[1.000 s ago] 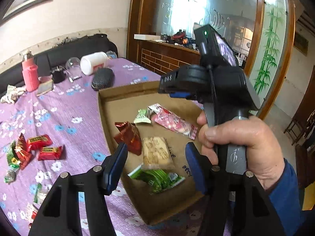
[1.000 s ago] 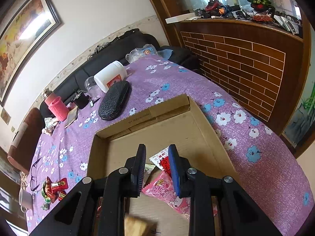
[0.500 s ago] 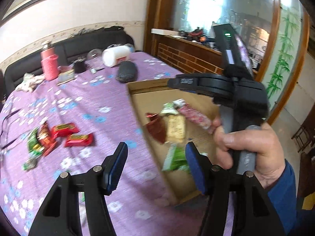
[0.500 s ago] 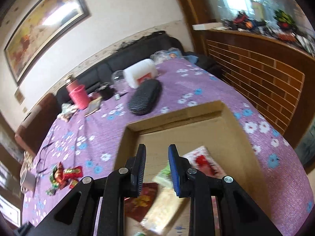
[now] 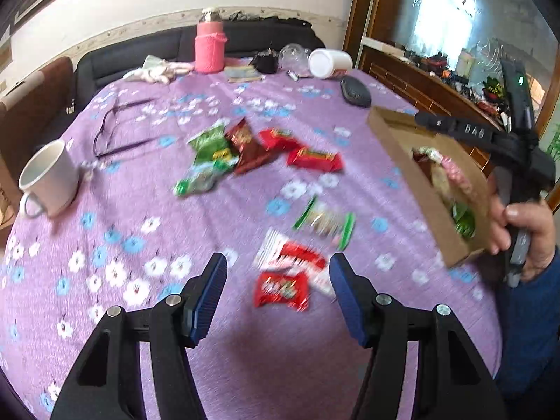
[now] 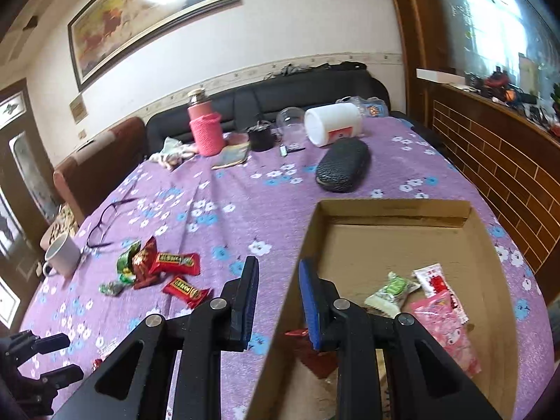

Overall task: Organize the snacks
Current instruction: 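Grasp the small red candy with the left gripper while the right gripper grasps the clear nut bag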

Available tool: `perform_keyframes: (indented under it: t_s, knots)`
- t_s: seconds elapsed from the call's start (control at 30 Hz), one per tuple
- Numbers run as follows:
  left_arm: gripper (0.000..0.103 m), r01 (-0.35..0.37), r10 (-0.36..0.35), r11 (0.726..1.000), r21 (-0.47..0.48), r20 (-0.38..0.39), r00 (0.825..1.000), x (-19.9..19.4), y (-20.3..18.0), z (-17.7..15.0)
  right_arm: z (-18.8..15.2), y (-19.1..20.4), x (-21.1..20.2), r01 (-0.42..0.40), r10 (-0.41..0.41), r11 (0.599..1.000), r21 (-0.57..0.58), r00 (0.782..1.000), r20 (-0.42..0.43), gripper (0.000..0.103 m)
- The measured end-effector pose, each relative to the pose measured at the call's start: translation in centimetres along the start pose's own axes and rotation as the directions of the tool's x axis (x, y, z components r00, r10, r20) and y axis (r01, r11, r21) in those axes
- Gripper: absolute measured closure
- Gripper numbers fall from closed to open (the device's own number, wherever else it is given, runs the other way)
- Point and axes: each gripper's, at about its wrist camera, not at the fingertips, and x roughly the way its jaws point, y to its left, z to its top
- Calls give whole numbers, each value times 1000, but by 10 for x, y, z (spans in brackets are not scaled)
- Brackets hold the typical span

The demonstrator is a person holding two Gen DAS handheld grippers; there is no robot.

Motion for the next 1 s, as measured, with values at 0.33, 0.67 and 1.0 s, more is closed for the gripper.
perform_keyframes:
  t_s: [0.33, 0.67, 1.0]
  knots:
    - [74, -50, 52, 998, 24, -75, 996, 32, 0, -13, -5, 22, 0, -86, 86, 995, -58, 996, -4, 78]
    - [81, -43, 38, 988, -149, -34, 999, 35, 37, -4, -38, 100, 18, -340, 305, 917, -206, 934, -185, 77]
    - [81, -61, 57, 985, -160, -28, 998, 37, 40, -1, -77, 136, 50, -298, 199, 894, -335, 933, -299, 75]
